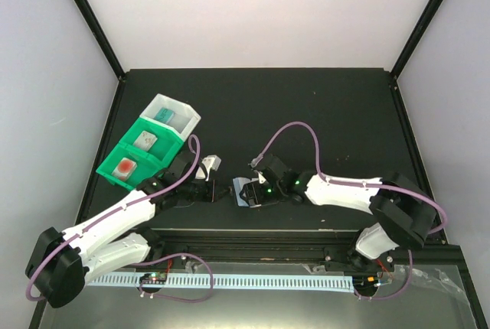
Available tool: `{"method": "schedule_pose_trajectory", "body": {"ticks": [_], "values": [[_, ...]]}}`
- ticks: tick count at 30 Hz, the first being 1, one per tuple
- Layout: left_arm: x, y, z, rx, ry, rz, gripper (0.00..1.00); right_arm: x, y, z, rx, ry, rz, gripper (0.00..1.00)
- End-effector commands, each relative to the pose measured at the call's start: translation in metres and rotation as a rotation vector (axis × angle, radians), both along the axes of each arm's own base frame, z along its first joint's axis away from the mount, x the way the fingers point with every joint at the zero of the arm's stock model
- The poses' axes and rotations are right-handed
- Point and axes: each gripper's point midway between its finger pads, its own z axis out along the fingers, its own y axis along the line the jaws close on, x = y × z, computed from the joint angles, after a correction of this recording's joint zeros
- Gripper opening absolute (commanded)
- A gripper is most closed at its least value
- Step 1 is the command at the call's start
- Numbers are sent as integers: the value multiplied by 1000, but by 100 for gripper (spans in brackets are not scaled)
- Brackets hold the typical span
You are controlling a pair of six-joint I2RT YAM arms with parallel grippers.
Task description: Take the credit cards out of the card holder
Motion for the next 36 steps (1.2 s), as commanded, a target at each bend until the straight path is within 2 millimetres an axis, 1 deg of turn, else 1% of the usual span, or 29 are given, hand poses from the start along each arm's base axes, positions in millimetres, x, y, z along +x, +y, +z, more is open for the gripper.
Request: {"method": "schedule_pose_trajectory", "body": {"ticks": [1,6,9,13,18,22,27,33,36], "values": [[3,-6,16,-45,-36,-10,2,2,19,3,52,0,31,74],[2,-5,14,-41,-30,-10,1,4,16,-7,27,1,17,75],[1,-4,12,-38,-26,-9,2,6,10,-15,-3,-9,-3,74],[1,-2,8,-29,-23,-6,2,9,0,-21,-38,-26,-31,70],[0,0,5,-18,-18,-3,2,13,-9,-21,-58,-57,-64,69],[-1,2,0,-7,-15,1,1,17,-20,-19,-92,-87,-101,66],[-1,2,-3,7,-11,-3,2,18,-30,-19,-119,-107,-121,64],[1,5,-8,35,-12,0,2,22,-43,-13,-159,-146,-146,69],[1,6,-11,44,-10,4,2,23,-49,-9,-173,-167,-156,68]]}}
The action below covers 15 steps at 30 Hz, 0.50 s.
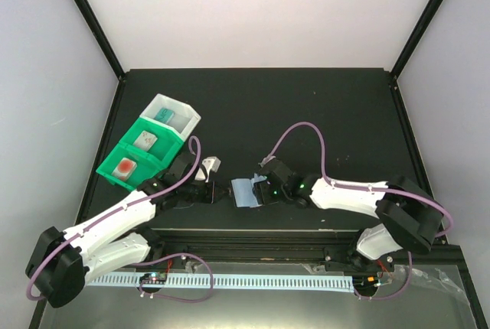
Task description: Take the credit cards out of the card holder
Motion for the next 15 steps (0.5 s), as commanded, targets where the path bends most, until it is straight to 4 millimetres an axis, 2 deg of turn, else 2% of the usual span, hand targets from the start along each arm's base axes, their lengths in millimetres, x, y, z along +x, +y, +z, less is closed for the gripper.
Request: {"method": "schedule_pose_trajectory", "body": {"ticks": [1,7,9,12,15], "values": [[3,3,-5,29,-12,3,1,6,-15,9,-45,-64,-36,68],[4,2,-3,26,-18,4,2,8,-29,22,-84,-93,-63,62],[5,2,-3,24,-20,7,2,5,-23,30,-43,-93,-40,58],[6,3,-2,23,-30,16,3,-3,-3,41,56,-67,31,52],[9,8,0,41,-41,45,3,-6,11,44,109,-41,55,48]]}}
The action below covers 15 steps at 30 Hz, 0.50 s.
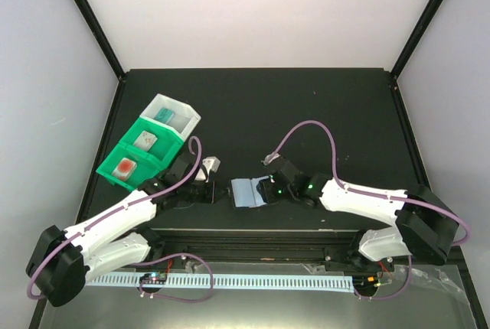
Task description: Take the credit cards out of the card holder
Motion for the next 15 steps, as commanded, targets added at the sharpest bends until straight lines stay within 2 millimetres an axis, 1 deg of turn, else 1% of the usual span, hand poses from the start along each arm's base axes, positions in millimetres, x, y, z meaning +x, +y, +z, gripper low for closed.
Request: {"method": "schedule_pose_trajectory", "body": {"ticks": [1,3,4,5,7,10,15], "values": [[8,7,6,25,-46,40,3,-4,27,14,110,24,64,48],[8,8,7,25,-53,40,6,-5,34,13,129,39,79,50],[9,10,6,37,-54,51,11,-4,39,12,144,46,80,52],[9,12,5,45,-53,59,13,-3,41,11,147,47,80,52],[10,15,5,56,-48,76,22,-2,43,7,145,53,79,53],[10,16,8,53,-47,91,35,-2,48,2,146,77,80,55],[10,10,19,-2,-68,79,44,-3,57,-6,162,107,89,52]]}}
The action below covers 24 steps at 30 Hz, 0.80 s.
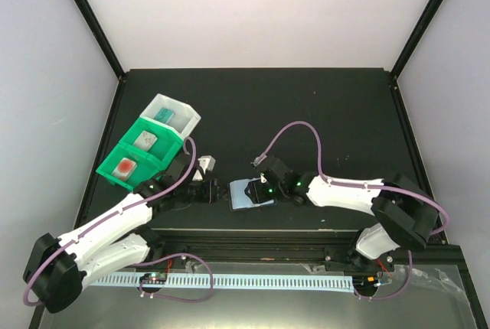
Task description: Take the credit cards out of the card holder
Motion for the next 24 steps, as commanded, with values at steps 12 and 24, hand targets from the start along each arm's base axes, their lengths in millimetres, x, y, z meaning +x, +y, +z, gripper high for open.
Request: {"method": "schedule_pose_trajectory", "body": {"ticks": [12,24], "values": [[4,-26,19,-175,-9,-44,63,6,11,-29,-21,32,-23,38],[28,-33,6,-148,-17,-36,70,1,-3,-45,-6,49,-78,7]]}}
